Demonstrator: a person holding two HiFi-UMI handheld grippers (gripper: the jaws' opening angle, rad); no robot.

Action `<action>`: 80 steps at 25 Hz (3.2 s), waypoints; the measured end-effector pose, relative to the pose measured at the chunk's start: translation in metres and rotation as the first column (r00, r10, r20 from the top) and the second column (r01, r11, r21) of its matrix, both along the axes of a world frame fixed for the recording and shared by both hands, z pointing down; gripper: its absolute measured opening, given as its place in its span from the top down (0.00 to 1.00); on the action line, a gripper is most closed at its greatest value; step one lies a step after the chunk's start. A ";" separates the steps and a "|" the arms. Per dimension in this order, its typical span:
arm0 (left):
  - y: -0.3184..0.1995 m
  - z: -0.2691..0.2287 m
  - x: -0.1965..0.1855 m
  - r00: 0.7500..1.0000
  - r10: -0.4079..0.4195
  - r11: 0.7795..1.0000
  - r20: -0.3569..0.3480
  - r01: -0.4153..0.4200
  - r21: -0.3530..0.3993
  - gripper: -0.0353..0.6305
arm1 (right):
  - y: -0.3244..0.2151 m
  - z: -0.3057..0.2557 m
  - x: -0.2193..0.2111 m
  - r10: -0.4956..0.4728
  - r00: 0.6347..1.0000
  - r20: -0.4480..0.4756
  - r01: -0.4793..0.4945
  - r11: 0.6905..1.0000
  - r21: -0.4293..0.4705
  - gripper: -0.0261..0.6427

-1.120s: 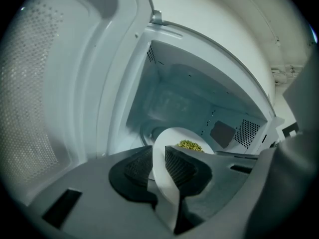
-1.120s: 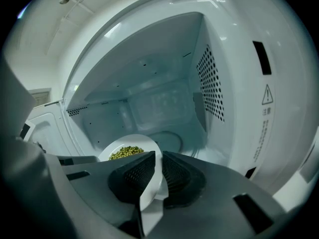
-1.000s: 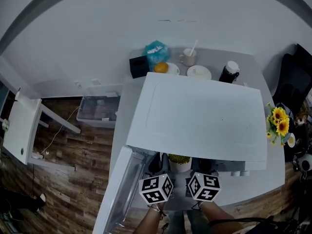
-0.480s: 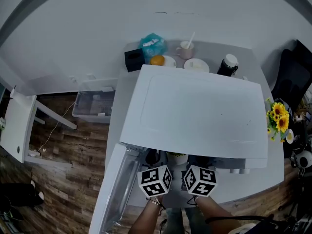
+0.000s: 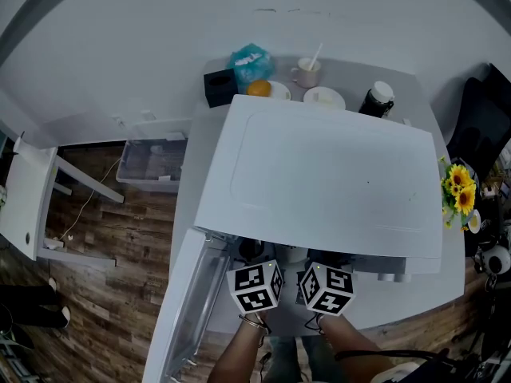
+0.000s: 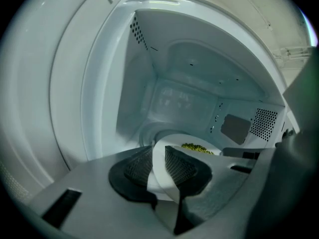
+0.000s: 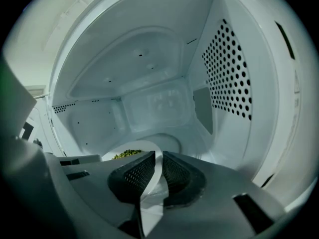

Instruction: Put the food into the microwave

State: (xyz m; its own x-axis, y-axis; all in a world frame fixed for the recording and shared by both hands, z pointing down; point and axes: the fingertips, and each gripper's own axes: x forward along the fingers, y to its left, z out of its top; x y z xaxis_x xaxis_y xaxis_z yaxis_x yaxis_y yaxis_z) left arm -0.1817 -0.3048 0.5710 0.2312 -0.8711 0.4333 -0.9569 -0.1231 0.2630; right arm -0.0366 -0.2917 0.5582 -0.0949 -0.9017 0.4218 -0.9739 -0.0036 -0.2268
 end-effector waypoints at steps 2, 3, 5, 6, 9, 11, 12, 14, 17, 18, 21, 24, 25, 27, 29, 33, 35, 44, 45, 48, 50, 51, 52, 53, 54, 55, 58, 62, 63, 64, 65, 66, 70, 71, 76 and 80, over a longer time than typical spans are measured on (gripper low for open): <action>-0.002 0.001 0.000 1.000 -0.002 1.000 0.000 0.002 0.000 0.83 | -0.001 0.003 0.000 0.002 1.000 0.002 -0.002 1.000 -0.012 0.88; -0.003 0.002 0.000 1.000 -0.003 1.000 -0.005 0.003 0.001 0.83 | -0.001 0.005 0.001 0.004 1.000 0.002 -0.004 1.000 -0.016 0.88; -0.003 0.002 0.001 1.000 -0.004 1.000 -0.021 0.004 0.008 0.83 | -0.001 0.005 0.002 0.010 1.000 -0.005 -0.011 1.000 -0.012 0.88; -0.004 0.001 0.001 1.000 -0.005 1.000 -0.025 0.005 0.015 0.83 | -0.001 0.005 0.003 0.014 1.000 -0.010 -0.014 1.000 -0.007 0.87; -0.004 -0.001 0.000 1.000 -0.012 0.999 -0.019 0.013 0.036 0.83 | -0.001 0.003 0.005 0.020 1.000 -0.017 -0.020 1.000 0.012 0.88; -0.004 -0.002 -0.001 1.000 -0.020 0.999 -0.012 0.021 0.042 0.83 | -0.001 0.002 0.006 0.019 1.000 -0.016 -0.019 1.000 0.015 0.88; -0.003 -0.002 -0.002 1.000 -0.023 0.999 -0.010 0.024 0.043 0.83 | 0.000 0.002 0.006 0.016 1.000 -0.017 -0.016 1.000 0.016 0.88; -0.001 -0.004 -0.003 1.000 -0.027 0.999 -0.005 0.027 0.047 0.83 | 0.002 0.002 0.005 0.006 1.000 -0.023 -0.005 1.000 0.022 0.88; 0.003 -0.008 -0.005 0.999 -0.033 0.998 0.006 0.032 0.057 0.83 | 0.006 0.000 0.002 -0.018 0.999 -0.035 0.019 0.999 0.026 0.88; 0.005 -0.010 -0.005 0.999 -0.034 0.998 0.008 0.033 0.059 0.83 | 0.008 0.000 0.001 -0.028 0.999 -0.038 0.029 0.999 0.025 0.88; 0.015 -0.013 -0.004 0.999 -0.033 0.998 0.007 0.032 0.058 0.83 | 0.014 -0.002 -0.001 -0.055 0.998 -0.043 0.056 0.998 0.020 0.88; 0.026 -0.016 -0.004 1.000 -0.029 0.999 0.004 0.029 0.044 0.83 | 0.020 -0.009 -0.002 -0.085 0.995 -0.044 0.086 0.996 0.018 0.89; 0.031 -0.016 -0.004 1.000 -0.029 0.999 0.004 0.029 0.035 0.83 | 0.023 -0.012 -0.003 -0.100 0.994 -0.048 0.101 0.995 0.018 0.89; 0.041 -0.017 -0.005 1.000 -0.028 0.999 0.007 0.028 0.015 0.83 | 0.029 -0.017 -0.007 -0.140 0.989 -0.051 0.141 0.990 0.015 0.91; 0.051 -0.019 -0.004 1.000 -0.025 1.000 0.014 0.025 0.001 0.83 | 0.036 -0.021 -0.011 -0.177 0.983 -0.045 0.178 0.984 0.006 0.91; 0.069 -0.028 -0.002 1.000 -0.024 1.000 0.012 0.024 -0.014 0.87 | 0.050 -0.029 -0.015 -0.236 0.971 -0.038 0.235 0.972 -0.023 0.92; 0.077 -0.033 0.000 1.000 -0.019 1.000 0.013 0.019 -0.017 0.89 | 0.058 -0.031 -0.018 -0.266 0.964 -0.027 0.264 0.963 -0.045 0.92; 0.110 -0.052 0.001 0.999 -0.035 0.999 0.022 0.036 -0.031 0.94 | 0.091 -0.047 -0.018 -0.343 0.939 -0.016 0.341 0.937 -0.068 0.93; 0.114 -0.053 0.000 0.999 -0.041 0.998 0.027 0.042 -0.036 0.94 | 0.094 -0.049 -0.018 -0.348 0.937 -0.015 0.347 0.936 -0.068 0.93; 0.125 -0.056 -0.002 0.998 -0.049 0.998 0.039 0.051 -0.044 0.94 | 0.105 -0.053 -0.018 -0.366 0.930 -0.010 0.365 0.929 -0.065 0.93; 0.131 -0.060 0.000 0.998 -0.043 0.998 0.045 0.045 -0.043 0.94 | 0.110 -0.057 -0.018 -0.378 0.926 -0.004 0.377 0.924 -0.061 0.93; 0.134 -0.062 0.002 0.998 -0.039 0.998 0.047 0.041 -0.042 0.94 | 0.112 -0.058 -0.019 -0.385 0.923 -0.002 0.384 0.921 -0.059 0.93; 0.137 -0.063 0.003 0.998 -0.037 0.998 0.048 0.039 -0.040 0.94 | 0.115 -0.059 -0.019 -0.393 0.920 -0.001 0.392 0.918 -0.058 0.93; 0.140 -0.064 0.005 0.998 -0.036 0.999 0.048 0.038 -0.037 0.94 | 0.117 -0.060 -0.018 -0.400 0.916 -0.001 0.400 0.915 -0.057 0.93; 0.142 -0.065 0.007 0.998 -0.035 0.999 0.048 0.037 -0.034 0.94 | 0.119 -0.060 -0.018 -0.407 0.913 -0.002 0.407 0.912 -0.057 0.93; 0.144 -0.065 0.009 0.998 -0.034 0.999 0.048 0.036 -0.030 0.94 | 0.121 -0.060 -0.018 -0.414 0.910 -0.005 0.413 0.909 -0.056 0.93; 0.147 -0.065 0.016 0.999 -0.023 0.999 0.049 0.024 -0.026 0.94 | 0.127 -0.057 -0.017 -0.430 0.903 -0.009 0.429 0.901 -0.063 0.93; 0.145 -0.071 0.024 0.999 -0.009 1.000 0.049 0.010 -0.013 0.94 | 0.133 -0.055 -0.017 -0.447 0.894 -0.007 0.446 0.892 -0.078 0.93; 0.143 -0.072 0.025 0.999 -0.009 1.000 0.050 0.010 -0.008 0.94 | 0.133 -0.055 -0.018 -0.452 0.892 -0.007 0.450 0.890 -0.078 0.93; 0.142 -0.074 0.025 0.999 -0.010 1.000 0.050 0.010 -0.004 0.94 | 0.133 -0.056 -0.018 -0.455 0.890 -0.008 0.454 0.888 -0.078 0.93; 0.142 -0.076 0.025 0.999 -0.011 1.000 0.050 0.011 0.000 0.94 | 0.133 -0.057 -0.019 -0.458 0.889 -0.011 0.456 0.887 -0.076 0.93; 0.141 -0.077 0.024 0.999 -0.013 1.000 0.050 0.013 0.002 0.94 | 0.132 -0.058 -0.019 -0.460 0.888 -0.013 0.458 0.886 -0.073 0.93; 0.141 -0.075 0.025 0.999 -0.014 1.000 0.052 0.014 -0.002 0.94 | 0.131 -0.060 -0.017 -0.457 0.889 -0.012 0.455 0.888 -0.070 0.93; 0.141 -0.074 0.026 0.998 -0.013 1.000 0.055 0.013 -0.005 0.94 | 0.131 -0.059 -0.016 -0.456 0.890 -0.010 0.454 0.888 -0.073 0.93; 0.141 -0.072 0.026 0.998 -0.008 1.000 0.063 0.009 -0.012 0.94 | 0.133 -0.056 -0.017 -0.466 0.885 -0.003 0.464 0.882 -0.082 0.94; 0.140 -0.071 0.027 0.998 -0.006 1.000 0.067 0.007 -0.014 0.94 | 0.132 -0.053 -0.015 -0.458 0.888 0.023 0.459 0.884 -0.090 0.94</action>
State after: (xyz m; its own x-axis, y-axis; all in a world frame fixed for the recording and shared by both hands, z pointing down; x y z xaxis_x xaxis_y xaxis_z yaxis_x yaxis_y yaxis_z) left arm -0.1546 -0.1646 0.4996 0.1956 -0.8664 0.4595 -0.9732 -0.1135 0.2002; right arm -0.0517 -0.1594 0.5049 -0.4890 -0.7153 0.4993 -0.8717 0.4227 -0.2481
